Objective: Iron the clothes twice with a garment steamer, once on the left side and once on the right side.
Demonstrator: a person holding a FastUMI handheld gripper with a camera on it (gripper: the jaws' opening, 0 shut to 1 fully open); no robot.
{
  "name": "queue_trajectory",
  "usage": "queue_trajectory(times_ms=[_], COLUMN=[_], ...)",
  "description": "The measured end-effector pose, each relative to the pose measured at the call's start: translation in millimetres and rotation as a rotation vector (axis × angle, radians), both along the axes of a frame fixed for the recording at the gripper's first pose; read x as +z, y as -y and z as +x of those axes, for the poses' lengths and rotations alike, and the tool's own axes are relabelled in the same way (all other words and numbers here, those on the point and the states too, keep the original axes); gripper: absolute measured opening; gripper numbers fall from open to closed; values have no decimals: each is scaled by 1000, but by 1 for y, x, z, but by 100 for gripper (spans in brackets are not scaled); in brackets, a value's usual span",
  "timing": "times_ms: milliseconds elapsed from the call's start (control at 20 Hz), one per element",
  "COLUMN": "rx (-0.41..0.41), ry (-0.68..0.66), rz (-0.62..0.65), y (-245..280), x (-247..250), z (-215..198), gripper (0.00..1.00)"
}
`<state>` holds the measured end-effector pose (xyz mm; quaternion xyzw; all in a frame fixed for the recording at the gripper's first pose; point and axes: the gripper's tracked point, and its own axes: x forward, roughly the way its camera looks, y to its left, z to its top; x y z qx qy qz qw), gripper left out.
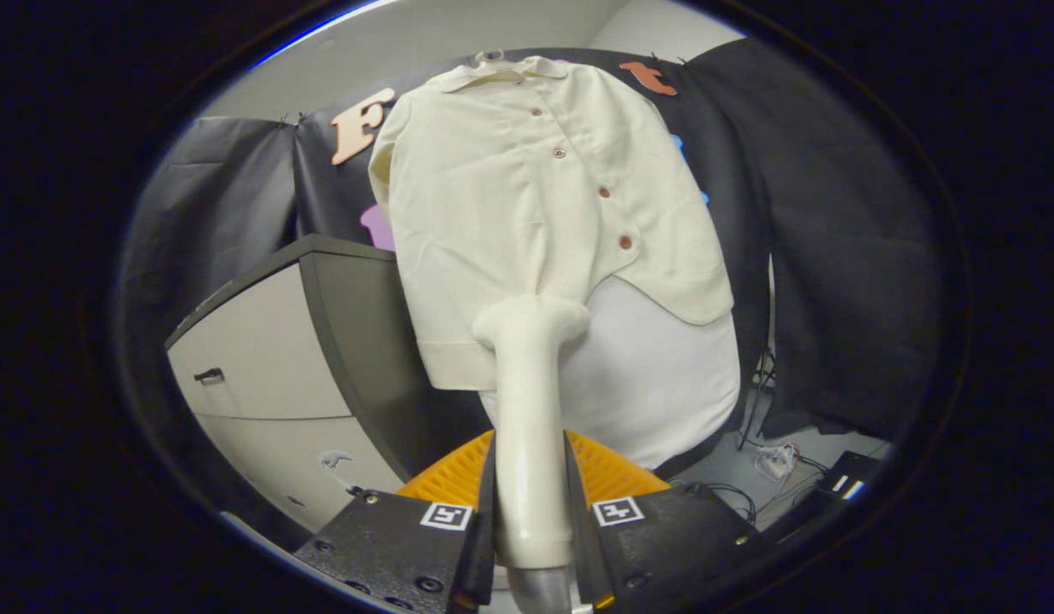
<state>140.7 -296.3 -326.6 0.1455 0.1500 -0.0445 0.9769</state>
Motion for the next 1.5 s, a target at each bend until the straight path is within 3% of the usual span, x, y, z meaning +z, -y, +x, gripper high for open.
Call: queue_trajectory(times_ms=[250, 550, 1200, 1500], rx=[0, -17, -118, -176], ry=[20, 103, 289, 357], rz=[-13, -63, -130, -167], y=[8, 28, 106, 147], x=[25, 96, 266, 319], z=[-9, -1, 89, 118], gripper=[37, 37, 37, 37])
